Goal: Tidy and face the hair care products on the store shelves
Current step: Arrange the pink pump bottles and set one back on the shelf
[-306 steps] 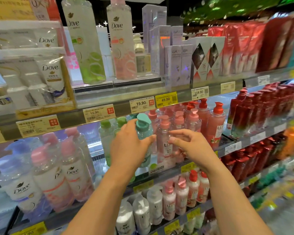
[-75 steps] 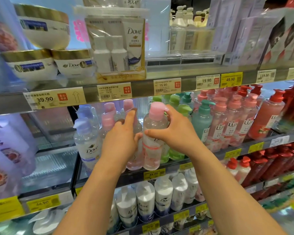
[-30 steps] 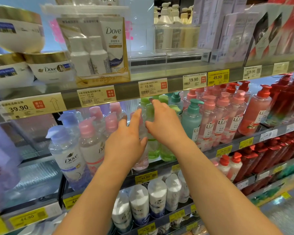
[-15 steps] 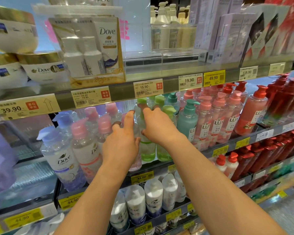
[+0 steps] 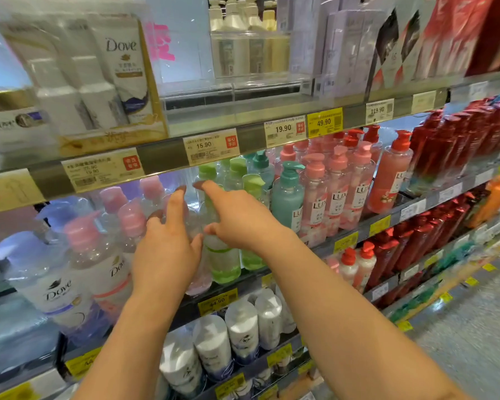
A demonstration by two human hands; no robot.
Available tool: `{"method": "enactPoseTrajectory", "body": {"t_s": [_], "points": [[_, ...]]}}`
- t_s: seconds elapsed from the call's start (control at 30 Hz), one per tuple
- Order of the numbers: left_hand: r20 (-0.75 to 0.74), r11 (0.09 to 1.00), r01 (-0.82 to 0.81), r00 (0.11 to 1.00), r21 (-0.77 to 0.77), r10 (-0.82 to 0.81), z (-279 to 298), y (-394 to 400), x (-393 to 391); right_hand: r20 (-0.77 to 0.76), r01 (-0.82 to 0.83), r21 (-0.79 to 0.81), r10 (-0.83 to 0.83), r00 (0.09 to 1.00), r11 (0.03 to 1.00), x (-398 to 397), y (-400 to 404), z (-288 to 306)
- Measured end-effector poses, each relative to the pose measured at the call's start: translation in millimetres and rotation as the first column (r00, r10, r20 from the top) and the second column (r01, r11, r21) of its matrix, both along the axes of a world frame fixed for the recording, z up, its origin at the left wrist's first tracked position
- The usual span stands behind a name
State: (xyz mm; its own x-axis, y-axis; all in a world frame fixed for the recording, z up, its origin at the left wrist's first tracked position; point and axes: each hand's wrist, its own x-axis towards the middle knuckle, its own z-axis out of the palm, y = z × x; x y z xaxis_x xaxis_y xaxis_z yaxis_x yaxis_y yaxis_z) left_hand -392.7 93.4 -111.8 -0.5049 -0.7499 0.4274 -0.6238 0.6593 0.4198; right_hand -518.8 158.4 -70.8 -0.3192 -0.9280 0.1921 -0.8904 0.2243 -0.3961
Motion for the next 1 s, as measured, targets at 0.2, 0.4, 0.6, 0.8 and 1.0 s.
{"method": "enactPoseTrajectory", "body": {"t_s": [0.2, 0.4, 0.6, 0.8, 1.0], "points": [[-0.176, 0.998, -0.021, 0.984, -0.066, 0.009, -0.1, 31.6, -9.2, 0.106, -0.033, -0.056, 0.039, 0.994, 0.998, -6.7, 14.6, -6.2], [-0.288, 0.942, 0.174, 0.922, -0.287, -0.258, -5.8, 54.8, -41.1, 0.334, 0.004, -0.257, 0.084, 0.939, 0.966, -42.7, 67.6, 3.6], [-0.146, 0.917, 0.309, 0.925, -0.251, -0.352, -9.8, 89.2, -111.5, 0.539, 0.083, -0.352, 0.129, 0.832, 0.932, -123.9, 117.2, 9.5], [-0.169, 0.930, 0.305, 0.925, -0.203, -0.340, -8.3, 138.1, -213.1, 0.599, 0.327, -0.428, -0.007, 0.801, 0.843, -245.3, 167.9, 10.7], [-0.153, 0.946, 0.307, 0.935, -0.101, -0.320, -9.0, 177.4, -306.5, 0.655, 0.483, -0.360, -0.153, 0.740, 0.798, -348.4, 213.9, 5.6]]}}
